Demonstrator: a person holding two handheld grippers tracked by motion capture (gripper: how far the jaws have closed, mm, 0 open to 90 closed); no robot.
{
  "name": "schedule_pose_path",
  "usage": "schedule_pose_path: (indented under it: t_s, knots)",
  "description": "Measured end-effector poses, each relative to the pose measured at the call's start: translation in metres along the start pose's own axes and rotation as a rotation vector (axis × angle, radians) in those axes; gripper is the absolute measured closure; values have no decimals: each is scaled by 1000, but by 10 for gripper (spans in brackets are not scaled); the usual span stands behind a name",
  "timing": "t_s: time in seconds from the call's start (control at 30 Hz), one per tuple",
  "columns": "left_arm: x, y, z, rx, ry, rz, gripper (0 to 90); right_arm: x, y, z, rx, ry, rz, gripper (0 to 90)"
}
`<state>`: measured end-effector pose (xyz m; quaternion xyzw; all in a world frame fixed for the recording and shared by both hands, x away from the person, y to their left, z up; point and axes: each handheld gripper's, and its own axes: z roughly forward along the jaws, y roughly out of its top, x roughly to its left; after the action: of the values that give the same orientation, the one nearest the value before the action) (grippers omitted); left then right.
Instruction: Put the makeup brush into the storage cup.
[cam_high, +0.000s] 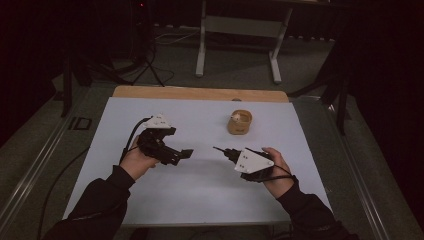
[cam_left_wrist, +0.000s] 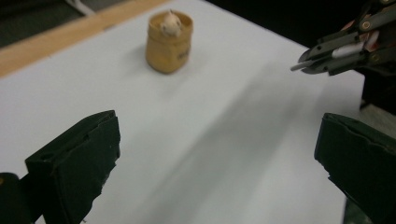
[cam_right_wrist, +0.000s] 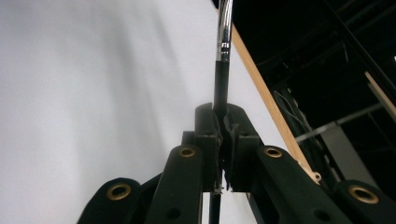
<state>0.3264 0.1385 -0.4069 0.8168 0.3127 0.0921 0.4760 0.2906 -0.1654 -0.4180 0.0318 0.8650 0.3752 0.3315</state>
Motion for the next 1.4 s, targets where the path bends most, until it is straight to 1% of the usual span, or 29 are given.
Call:
schedule_pose_path:
  t_s: [0.03, 0.1, 0.2, 0.27, 0.37, 0.43, 0.47, 0.53, 0.63, 0.7, 0.77, 0.83, 0.93, 1.0, 1.07, 1.1, 1.23, 1.3, 1.33, 1.37, 1.4]
  knots:
    - [0, -2, 0, -4, -2, 7, 4, -2, 0, -1, -10, -6, 18, 853]
    - [0, -6, 0, -12, 1, 18, 4, -5, 1, -4, -30, -12, 74, 853]
    - [-1, -12, 1, -13, -10, 29, 4, -12, 3, -9, -62, -24, 148, 853]
    - [-2, -17, 2, -8, 3, 45, 4, -19, 3, -12, -90, -23, 215, 853]
    - [-4, -24, 4, 2, 31, 81, 4, -31, 2, -18, -136, -26, 315, 853]
    - [-6, -29, 6, 8, 29, 83, 4, -39, 1, -21, -159, -24, 374, 852]
    - [-6, -31, 6, 6, 33, 83, 4, -42, 1, -22, -169, -29, 392, 853]
    - [-6, -35, 6, -17, 16, 80, 4, -48, 0, -24, -178, -34, 426, 853]
    - [-4, -41, 6, -30, -13, 47, 4, -55, -1, -27, -192, -37, 477, 853]
    - [-2, -46, 4, -49, -28, 32, 4, -58, -1, -27, -195, -44, 496, 853]
    - [-1, -51, 2, -63, -27, 24, 4, -60, -2, -27, -195, -53, 506, 853]
    - [0, -56, -2, -87, -22, 31, 4, -63, -2, -27, -197, -59, 529, 853]
    - [2, -63, -7, -114, -9, 28, 4, -68, -4, -28, -204, -75, 588, 853]
    - [2, -68, -11, -145, -3, 42, 4, -72, -5, -28, -207, -88, 631, 853]
    - [3, -73, -13, -152, 6, 49, 4, -76, -7, -27, -207, -105, 659, 853]
    - [3, -76, -14, -162, 8, 46, 4, -78, -7, -27, -206, -112, 670, 853]
    - [5, -85, -18, -178, 8, 22, 4, -85, -10, -25, -191, -132, 748, 853]
    - [6, -90, -19, -190, 13, 19, 4, -88, -13, -24, -178, -141, 785, 852]
    - [6, -92, -20, -196, 13, 19, 5, -89, -14, -23, -171, -154, 798, 853]
    - [6, -92, -20, -196, 13, 19, 4, -89, -14, -23, -171, -154, 798, 853]
    - [6, -92, -20, -196, 13, 19, 4, -89, -15, -22, -161, -165, 803, 853]
